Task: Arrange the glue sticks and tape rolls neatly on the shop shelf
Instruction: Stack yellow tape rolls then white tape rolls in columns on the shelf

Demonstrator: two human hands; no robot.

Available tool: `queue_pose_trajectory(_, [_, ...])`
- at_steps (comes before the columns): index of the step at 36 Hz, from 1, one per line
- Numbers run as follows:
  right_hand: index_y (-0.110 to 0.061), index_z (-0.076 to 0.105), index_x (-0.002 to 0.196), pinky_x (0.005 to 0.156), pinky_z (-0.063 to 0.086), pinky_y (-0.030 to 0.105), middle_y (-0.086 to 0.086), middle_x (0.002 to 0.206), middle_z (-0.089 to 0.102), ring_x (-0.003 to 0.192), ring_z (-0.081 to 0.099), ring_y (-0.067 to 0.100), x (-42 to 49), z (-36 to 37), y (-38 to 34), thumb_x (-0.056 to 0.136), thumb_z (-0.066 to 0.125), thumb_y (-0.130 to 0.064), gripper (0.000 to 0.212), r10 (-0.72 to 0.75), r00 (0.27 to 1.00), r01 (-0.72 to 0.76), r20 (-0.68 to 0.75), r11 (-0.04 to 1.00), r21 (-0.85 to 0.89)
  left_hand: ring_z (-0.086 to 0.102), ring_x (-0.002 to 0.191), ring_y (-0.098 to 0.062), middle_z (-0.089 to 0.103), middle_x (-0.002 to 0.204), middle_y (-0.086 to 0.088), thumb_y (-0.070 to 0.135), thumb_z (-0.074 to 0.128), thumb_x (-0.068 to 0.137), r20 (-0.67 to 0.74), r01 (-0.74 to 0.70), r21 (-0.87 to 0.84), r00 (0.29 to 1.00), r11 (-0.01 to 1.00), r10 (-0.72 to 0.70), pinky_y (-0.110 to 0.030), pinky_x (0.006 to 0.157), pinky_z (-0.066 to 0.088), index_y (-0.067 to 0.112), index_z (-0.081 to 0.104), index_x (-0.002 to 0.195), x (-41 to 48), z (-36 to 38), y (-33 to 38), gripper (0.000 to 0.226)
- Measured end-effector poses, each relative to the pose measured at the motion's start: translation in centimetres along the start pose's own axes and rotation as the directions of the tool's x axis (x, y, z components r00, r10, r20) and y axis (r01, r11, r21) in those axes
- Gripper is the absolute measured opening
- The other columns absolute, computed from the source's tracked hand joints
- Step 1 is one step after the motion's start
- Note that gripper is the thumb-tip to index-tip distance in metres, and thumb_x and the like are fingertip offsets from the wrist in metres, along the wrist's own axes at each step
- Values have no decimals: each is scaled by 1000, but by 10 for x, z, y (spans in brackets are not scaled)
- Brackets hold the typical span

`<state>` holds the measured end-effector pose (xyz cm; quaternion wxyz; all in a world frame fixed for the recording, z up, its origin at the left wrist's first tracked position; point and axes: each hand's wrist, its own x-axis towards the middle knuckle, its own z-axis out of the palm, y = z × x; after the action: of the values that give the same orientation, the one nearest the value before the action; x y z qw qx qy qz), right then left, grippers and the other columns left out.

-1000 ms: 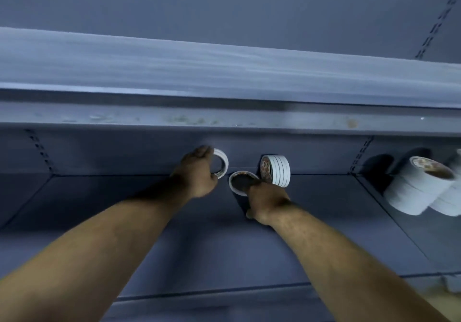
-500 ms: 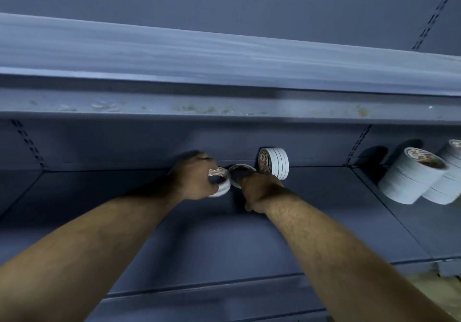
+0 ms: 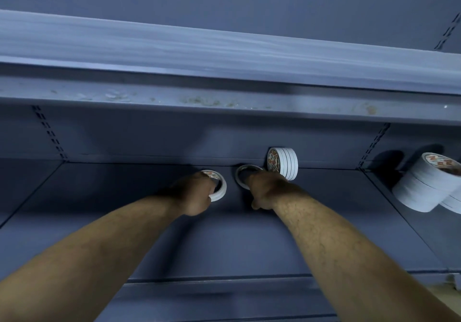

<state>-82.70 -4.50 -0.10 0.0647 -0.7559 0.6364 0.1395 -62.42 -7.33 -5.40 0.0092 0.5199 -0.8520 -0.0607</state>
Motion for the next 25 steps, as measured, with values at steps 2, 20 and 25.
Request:
queue_pose_trajectory(2, [-11, 45, 145, 97, 50, 33, 7, 143, 55, 127, 56, 29, 2, -1, -2, 81, 81, -24, 74, -8, 1000, 8, 19, 1000, -17, 60, 92, -24, 61, 101, 0, 18, 57, 83, -3, 13, 13, 1000, 1000, -12, -29, 70, 46, 18, 54, 86, -1, 0, 3, 4])
queue_pose_trajectory(20, [-11, 36, 153, 107, 38, 28, 7, 155, 44, 139, 45, 27, 1, -1, -3, 88, 75, -13, 76, 4, 1000, -6, 30, 998, 63, 61, 106, -26, 62, 119, -5, 24, 58, 91, -98, 111, -46, 988, 993, -115, -24, 72, 37, 20, 52, 87, -7, 2, 18, 8])
queue_pose_trajectory(25, [-11, 31, 156, 111, 37, 29, 7, 158, 39, 142, 41, 28, 2, -2, -4, 89, 74, -13, 80, 11, 999, -15, 49, 996, 84, 60, 114, -25, 60, 128, -4, 12, 57, 89, -87, 165, -63, 982, 984, -170, -25, 80, 42, 18, 61, 115, -6, 7, 22, 27])
